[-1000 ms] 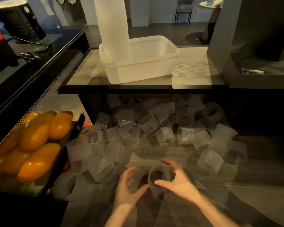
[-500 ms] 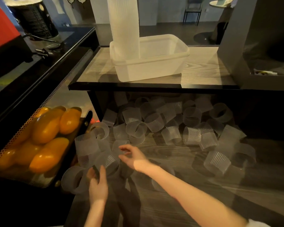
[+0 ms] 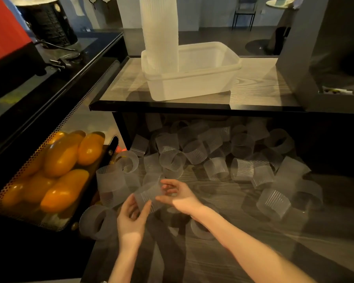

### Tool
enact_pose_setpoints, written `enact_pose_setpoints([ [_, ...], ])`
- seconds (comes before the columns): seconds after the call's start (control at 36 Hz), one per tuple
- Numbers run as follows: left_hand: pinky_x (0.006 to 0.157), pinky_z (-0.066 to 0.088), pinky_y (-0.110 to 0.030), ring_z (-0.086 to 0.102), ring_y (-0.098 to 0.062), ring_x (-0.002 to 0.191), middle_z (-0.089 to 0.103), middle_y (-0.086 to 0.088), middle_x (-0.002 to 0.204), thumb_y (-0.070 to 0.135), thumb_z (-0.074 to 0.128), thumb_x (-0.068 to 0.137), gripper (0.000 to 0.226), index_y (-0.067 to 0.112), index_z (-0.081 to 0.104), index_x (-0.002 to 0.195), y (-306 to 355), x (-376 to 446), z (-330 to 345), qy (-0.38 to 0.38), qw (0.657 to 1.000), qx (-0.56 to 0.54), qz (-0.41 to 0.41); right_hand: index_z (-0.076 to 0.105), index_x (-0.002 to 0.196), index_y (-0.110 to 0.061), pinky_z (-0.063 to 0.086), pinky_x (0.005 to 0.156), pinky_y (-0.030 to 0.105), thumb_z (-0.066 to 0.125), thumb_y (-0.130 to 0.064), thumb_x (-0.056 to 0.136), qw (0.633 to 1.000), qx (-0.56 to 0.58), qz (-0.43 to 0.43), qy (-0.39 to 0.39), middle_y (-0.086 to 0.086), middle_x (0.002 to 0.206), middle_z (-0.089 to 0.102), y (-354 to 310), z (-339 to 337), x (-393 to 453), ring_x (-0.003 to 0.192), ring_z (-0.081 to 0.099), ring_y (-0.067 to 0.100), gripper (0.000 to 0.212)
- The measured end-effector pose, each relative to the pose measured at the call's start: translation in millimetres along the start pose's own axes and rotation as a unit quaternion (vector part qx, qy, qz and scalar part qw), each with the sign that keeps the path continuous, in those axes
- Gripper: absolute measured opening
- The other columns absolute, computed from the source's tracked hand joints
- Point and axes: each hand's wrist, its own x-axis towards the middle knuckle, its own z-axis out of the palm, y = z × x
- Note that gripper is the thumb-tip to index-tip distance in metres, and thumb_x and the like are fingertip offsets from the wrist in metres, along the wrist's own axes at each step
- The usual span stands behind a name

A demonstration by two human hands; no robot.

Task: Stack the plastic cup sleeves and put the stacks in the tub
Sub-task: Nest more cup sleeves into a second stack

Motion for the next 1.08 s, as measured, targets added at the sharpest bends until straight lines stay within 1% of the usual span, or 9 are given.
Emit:
enact_pose_setpoints([
  [0.08,0.065,0.049,-0.004,0.057,-0.002,0.092,0.059,-0.003,0.11,-0.006,0.068,0.077,0.051,0.009,0.05,0.123,0.2,-3.6,6.5,-0.03,0.999,-0.019,0.017,0.051,0.129,-0.01,0.044,0.079,0.007,0.074,-0.012,0.077,0.999,-0.034,-0.023,0.007,-0.001,0.114,0.055,-1.9,-12.7,-10.6,0.104,0.052,0.008,0.057],
  [0.19,0.067,0.047,-0.003,0.058,0.009,0.086,0.059,0.012,0.103,-0.005,0.071,0.074,0.05,0.018,0.051,0.114,2.7,-12.1,16.5,-0.075,0.996,-0.014,0.039,0.054,0.124,-0.004,0.045,0.096,0.023,0.076,-0.003,0.073,0.997,-0.037,-0.042,0.044,0.01,0.122,0.058,-1.4,-26.5,-20.1,0.113,0.055,0.02,0.055],
  [0.36,0.077,0.049,-0.009,0.06,-0.001,0.096,0.06,0.006,0.106,-0.013,0.07,0.07,0.052,0.021,0.052,0.105,4.9,-23.9,33.8,-0.142,0.987,-0.03,0.07,0.056,0.114,-0.013,0.049,0.091,0.025,0.077,-0.006,0.073,0.997,-0.023,-0.042,0.068,-0.001,0.111,0.061,4.9,-53.5,-40.3,0.105,0.057,0.013,0.047],
  [0.5,0.076,0.045,-0.005,0.06,0.005,0.097,0.058,0.006,0.109,-0.015,0.072,0.067,0.056,0.016,0.05,0.108,3.7,-34.4,48.9,-0.195,0.975,-0.005,0.101,0.055,0.103,-0.026,0.048,0.089,0.021,0.079,-0.007,0.07,0.994,0.0,-0.035,0.106,-0.012,0.103,0.059,14.1,-71.8,-60.0,0.1,0.057,0.005,0.045],
  [0.67,0.081,0.042,-0.004,0.055,0.013,0.104,0.054,0.012,0.117,-0.013,0.075,0.065,0.07,0.015,0.046,0.122,-3.4,-47.1,60.4,-0.246,0.965,0.011,0.092,0.052,0.116,-0.027,0.049,0.091,0.024,0.078,-0.001,0.07,0.989,0.01,-0.051,0.137,-0.01,0.116,0.059,29.5,-83.2,-84.6,0.106,0.058,0.003,0.059],
  [0.78,0.085,0.044,-0.009,0.059,-0.006,0.106,0.059,-0.003,0.118,-0.018,0.073,0.064,0.068,0.012,0.049,0.12,-9.1,-53.5,66.3,-0.262,0.961,0.019,0.084,0.054,0.114,-0.026,0.048,0.079,0.012,0.076,0.004,0.069,0.988,0.013,-0.058,0.142,-0.012,0.113,0.06,39.5,-86.4,-94.8,0.096,0.059,-0.008,0.058],
  [0.86,0.091,0.045,-0.014,0.058,-0.017,0.11,0.06,-0.01,0.119,-0.018,0.074,0.063,0.066,0.004,0.049,0.121,-15.2,-57.5,66.8,-0.273,0.956,0.041,0.097,0.054,0.113,-0.029,0.049,0.088,0.021,0.078,0.001,0.068,0.987,-0.005,-0.046,0.152,-0.011,0.114,0.061,48.7,-85.8,-98.5,0.102,0.059,-0.001,0.058],
  [0.97,0.086,0.044,-0.009,0.06,-0.013,0.1,0.059,-0.011,0.113,-0.019,0.076,0.058,0.066,0.01,0.05,0.111,-26.4,-60.1,69.1,-0.26,0.957,0.078,0.097,0.051,0.114,-0.023,0.045,0.097,0.032,0.078,0.003,0.068,0.988,-0.024,-0.015,0.15,-0.004,0.117,0.058,64.1,-81.8,-100.7,0.111,0.055,0.011,0.059],
  [1.08,0.087,0.044,-0.013,0.058,-0.017,0.104,0.06,-0.006,0.111,-0.017,0.075,0.06,0.064,0.025,0.05,0.102,-39.7,-60.5,69.4,-0.256,0.957,0.107,0.08,0.051,0.108,-0.018,0.044,0.085,0.013,0.076,0.009,0.065,0.99,-0.026,-0.002,0.136,-0.005,0.111,0.059,74.6,-79.2,-99.7,0.106,0.055,0.002,0.057],
])
